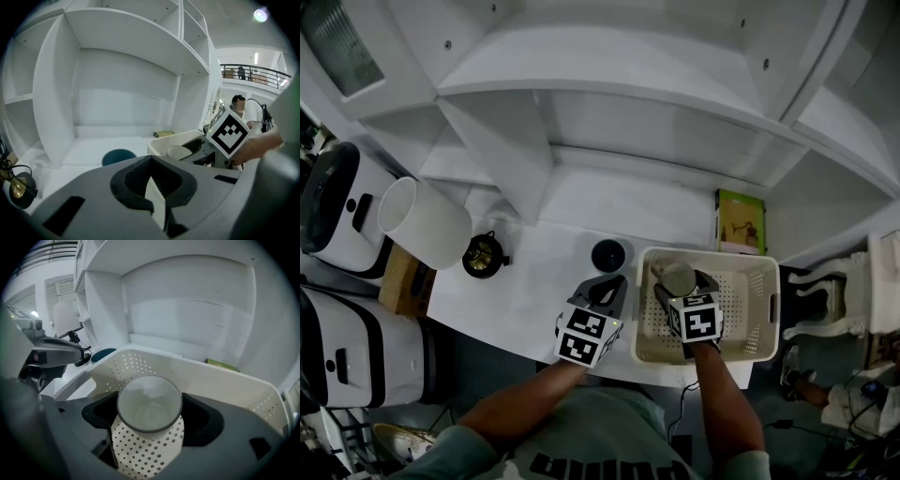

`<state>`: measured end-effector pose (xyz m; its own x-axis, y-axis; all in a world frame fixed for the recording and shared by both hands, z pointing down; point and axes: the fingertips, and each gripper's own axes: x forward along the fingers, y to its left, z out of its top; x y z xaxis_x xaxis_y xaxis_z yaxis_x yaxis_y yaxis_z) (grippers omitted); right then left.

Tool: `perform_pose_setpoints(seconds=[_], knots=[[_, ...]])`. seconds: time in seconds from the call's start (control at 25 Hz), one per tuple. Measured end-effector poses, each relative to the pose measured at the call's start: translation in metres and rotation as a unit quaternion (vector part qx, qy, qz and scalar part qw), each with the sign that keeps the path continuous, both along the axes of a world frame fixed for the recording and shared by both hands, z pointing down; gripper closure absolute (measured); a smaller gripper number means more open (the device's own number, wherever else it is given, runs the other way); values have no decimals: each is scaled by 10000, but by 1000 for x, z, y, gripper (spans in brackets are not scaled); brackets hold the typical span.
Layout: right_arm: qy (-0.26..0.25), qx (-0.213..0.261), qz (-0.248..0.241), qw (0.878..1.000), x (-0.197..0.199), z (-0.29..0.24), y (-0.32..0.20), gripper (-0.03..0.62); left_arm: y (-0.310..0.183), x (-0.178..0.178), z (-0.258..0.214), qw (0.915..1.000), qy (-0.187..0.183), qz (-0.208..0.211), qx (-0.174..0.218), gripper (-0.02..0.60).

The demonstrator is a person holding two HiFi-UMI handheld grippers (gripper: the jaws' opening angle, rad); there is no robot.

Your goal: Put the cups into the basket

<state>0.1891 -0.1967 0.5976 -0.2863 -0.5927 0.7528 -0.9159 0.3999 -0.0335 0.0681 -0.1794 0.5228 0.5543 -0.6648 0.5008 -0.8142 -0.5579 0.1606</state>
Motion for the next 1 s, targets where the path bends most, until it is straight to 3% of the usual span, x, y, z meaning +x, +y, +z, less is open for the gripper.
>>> perform_pose_setpoints(seconds=[0.64, 1.0], knots=[[-107, -50, -8, 9999, 6, 24, 5, 207, 5, -7, 6, 10000, 26, -82, -38, 575], [-269, 44, -124, 9996, 8, 5, 5, 207, 8, -5, -2, 9999, 87, -80, 64, 575]])
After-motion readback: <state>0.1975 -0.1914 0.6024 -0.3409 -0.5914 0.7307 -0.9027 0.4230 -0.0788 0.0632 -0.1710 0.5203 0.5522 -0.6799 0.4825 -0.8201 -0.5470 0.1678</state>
